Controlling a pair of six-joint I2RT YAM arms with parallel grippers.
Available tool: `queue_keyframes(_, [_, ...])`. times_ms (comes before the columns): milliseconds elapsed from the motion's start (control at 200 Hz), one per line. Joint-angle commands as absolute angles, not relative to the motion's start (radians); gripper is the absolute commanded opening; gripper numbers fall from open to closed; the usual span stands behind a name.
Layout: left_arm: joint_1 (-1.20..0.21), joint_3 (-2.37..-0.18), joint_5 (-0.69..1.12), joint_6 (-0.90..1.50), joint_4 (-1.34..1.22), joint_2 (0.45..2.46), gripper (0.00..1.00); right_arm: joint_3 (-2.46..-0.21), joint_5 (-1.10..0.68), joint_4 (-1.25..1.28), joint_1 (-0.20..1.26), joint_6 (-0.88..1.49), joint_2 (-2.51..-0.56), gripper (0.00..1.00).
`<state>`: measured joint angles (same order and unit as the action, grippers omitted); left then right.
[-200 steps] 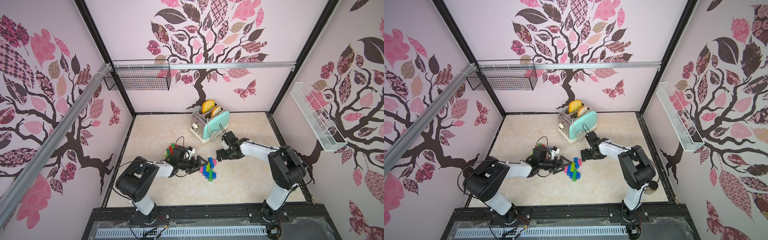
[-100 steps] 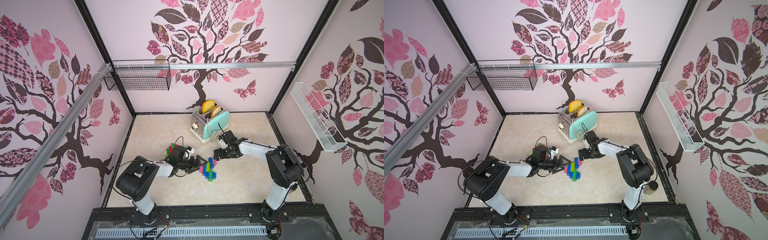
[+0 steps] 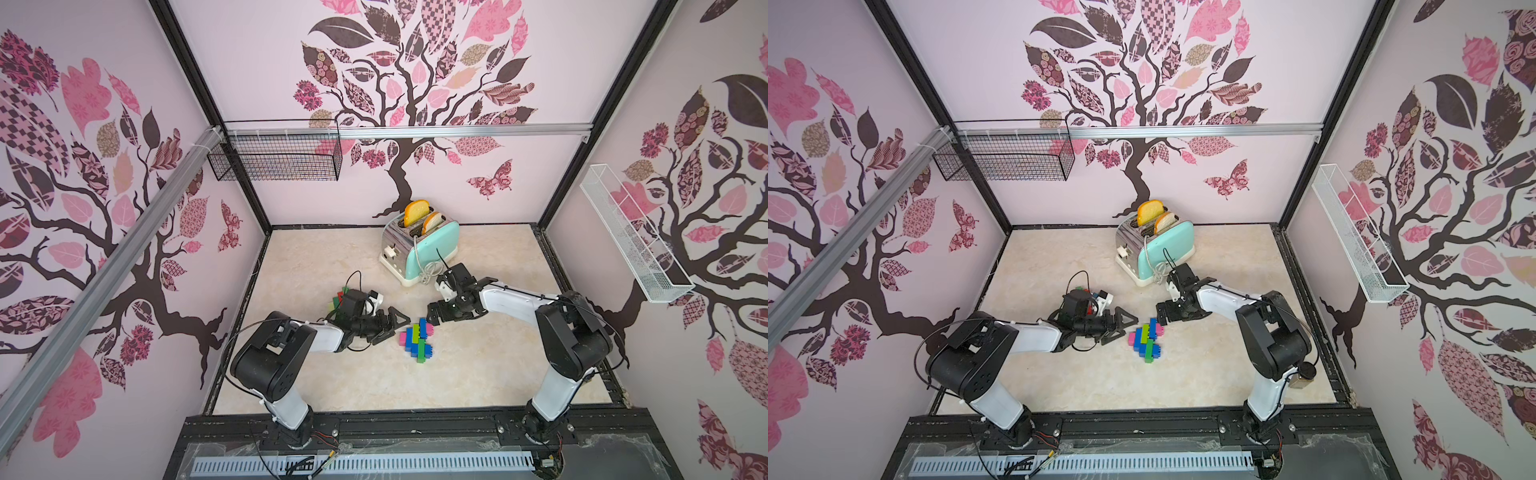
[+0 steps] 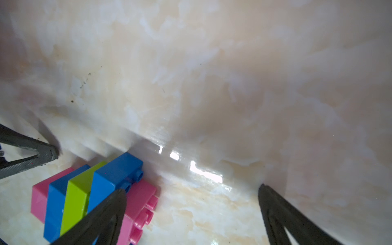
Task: Assemble a heart with lego
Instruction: Assemble the lego brick at the center of the board.
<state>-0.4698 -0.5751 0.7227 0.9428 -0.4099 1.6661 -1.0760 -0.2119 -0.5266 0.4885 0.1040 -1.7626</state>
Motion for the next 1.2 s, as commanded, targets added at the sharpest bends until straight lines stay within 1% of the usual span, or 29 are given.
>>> queue_keyframes(0, [-0.467,-0.577,0.726,0.939,-0.424,1.665,0.97,-1.08,-0.209,-0.555,0.486,0.099,-1.715,0.99])
queue_keyframes(110, [-0.468,-0.577,0.727,0.937,-0.425,1.663,0.97,-1.09,-0.246,-0.566,0.485,0.095,-1.723,0.99])
queue_keyframes(460, [-0.468,-0.577,0.744,0.964,-0.482,1.7,0.97,-1.099,-0.207,-0.569,0.484,0.09,-1.769,1.0])
queue_keyframes(770, [-0.491,-0.584,0.748,0.992,-0.536,1.733,0.97,-1.088,-0.266,-0.577,0.491,0.076,-1.769,1.0])
queue_keyframes(1130, [-0.512,-0.581,0.737,1.017,-0.57,1.747,0.97,-1.064,-0.278,-0.584,0.499,0.084,-1.747,0.99])
queue_keyframes(1195, [-0.516,-0.58,0.736,1.02,-0.578,1.749,0.97,-1.06,-0.25,-0.577,0.497,0.09,-1.734,1.0])
